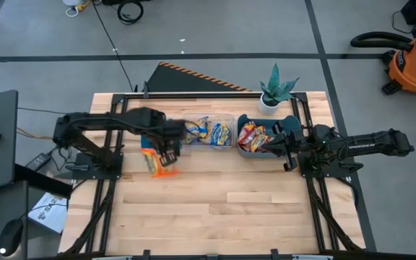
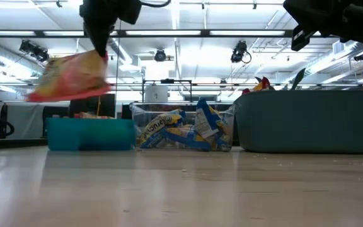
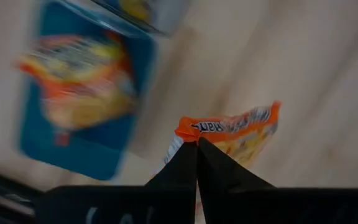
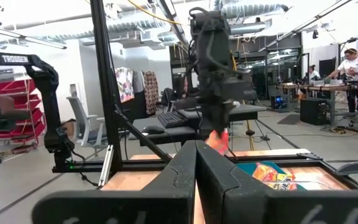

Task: Sort Maruchan noodles
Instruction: Put the orange noddle pack into the blue bin

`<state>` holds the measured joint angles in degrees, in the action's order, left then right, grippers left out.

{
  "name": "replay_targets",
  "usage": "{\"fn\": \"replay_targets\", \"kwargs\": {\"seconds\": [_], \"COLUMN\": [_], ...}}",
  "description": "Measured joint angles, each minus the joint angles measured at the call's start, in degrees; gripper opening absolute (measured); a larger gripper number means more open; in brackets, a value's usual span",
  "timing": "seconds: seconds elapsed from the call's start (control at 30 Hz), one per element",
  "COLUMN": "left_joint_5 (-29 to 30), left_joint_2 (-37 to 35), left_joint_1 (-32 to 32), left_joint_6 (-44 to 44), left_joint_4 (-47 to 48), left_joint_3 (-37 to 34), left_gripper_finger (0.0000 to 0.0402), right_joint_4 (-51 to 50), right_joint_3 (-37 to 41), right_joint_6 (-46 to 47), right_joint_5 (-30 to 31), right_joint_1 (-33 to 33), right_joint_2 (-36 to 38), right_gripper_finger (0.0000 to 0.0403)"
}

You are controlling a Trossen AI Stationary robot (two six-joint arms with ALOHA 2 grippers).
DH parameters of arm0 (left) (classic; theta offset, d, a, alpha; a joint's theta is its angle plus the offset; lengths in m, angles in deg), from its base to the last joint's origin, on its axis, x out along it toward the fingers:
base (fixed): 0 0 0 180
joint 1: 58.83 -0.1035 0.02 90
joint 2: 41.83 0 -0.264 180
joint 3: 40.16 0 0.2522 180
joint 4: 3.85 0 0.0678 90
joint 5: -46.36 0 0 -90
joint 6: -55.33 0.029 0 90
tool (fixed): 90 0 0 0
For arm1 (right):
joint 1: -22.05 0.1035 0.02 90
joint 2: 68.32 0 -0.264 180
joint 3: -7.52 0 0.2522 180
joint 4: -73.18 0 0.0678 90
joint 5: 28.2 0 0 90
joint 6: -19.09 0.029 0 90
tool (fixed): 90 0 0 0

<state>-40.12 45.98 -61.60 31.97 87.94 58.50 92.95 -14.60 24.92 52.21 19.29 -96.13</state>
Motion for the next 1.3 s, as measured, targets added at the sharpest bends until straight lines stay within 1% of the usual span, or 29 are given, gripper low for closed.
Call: {"fn": "replay_targets", "kwargs": {"seconds": [0.2,0.33,0.4,0.5,0.7,0.83,1.2,1.3], "left_joint_5": [10.5,14.2,14.9,14.1,8.7,6.2,5.6,5.9], "left_joint_2": [-2.0,-1.6,-1.4,-1.2,1.3,4.4,12.2,14.3], "left_joint_1": [-4.5,-8.9,-11.0,-14.4,-19.9,-21.2,-21.5,-21.6], "left_joint_6": [0.1,1.7,2.9,3.3,4.3,6.2,16.1,18.1], "left_joint_4": [-0.1,-0.8,-1.4,-2.5,-2.8,-3.0,-5.6,-6.0], "left_joint_3": [0.0,0.0,0.0,0.0,0.0,0.0,0.0,0.0], "left_gripper_finger": [0.0007,0.0007,0.0007,0.0008,0.0008,0.0008,0.0009,0.0016], "right_joint_4": [0.3,0.3,0.2,0.2,0.2,0.2,0.0,-0.1], "right_joint_3": [0.0,0.0,0.0,0.0,0.0,0.0,0.0,0.0], "right_joint_6": [0.0,0.0,0.0,0.0,0.0,0.0,0.0,0.2], "right_joint_5": [0.0,0.0,0.0,0.0,0.1,0.1,0.0,-0.1], "right_joint_1": [0.0,0.0,0.0,0.0,0.0,0.0,0.0,0.0], "right_joint_2": [0.0,0.0,0.0,0.0,-0.3,-0.3,-0.3,-0.3], "right_gripper_finger": [0.0014,0.0014,0.0014,0.0014,0.0014,0.0014,0.0014,0.0014]}}
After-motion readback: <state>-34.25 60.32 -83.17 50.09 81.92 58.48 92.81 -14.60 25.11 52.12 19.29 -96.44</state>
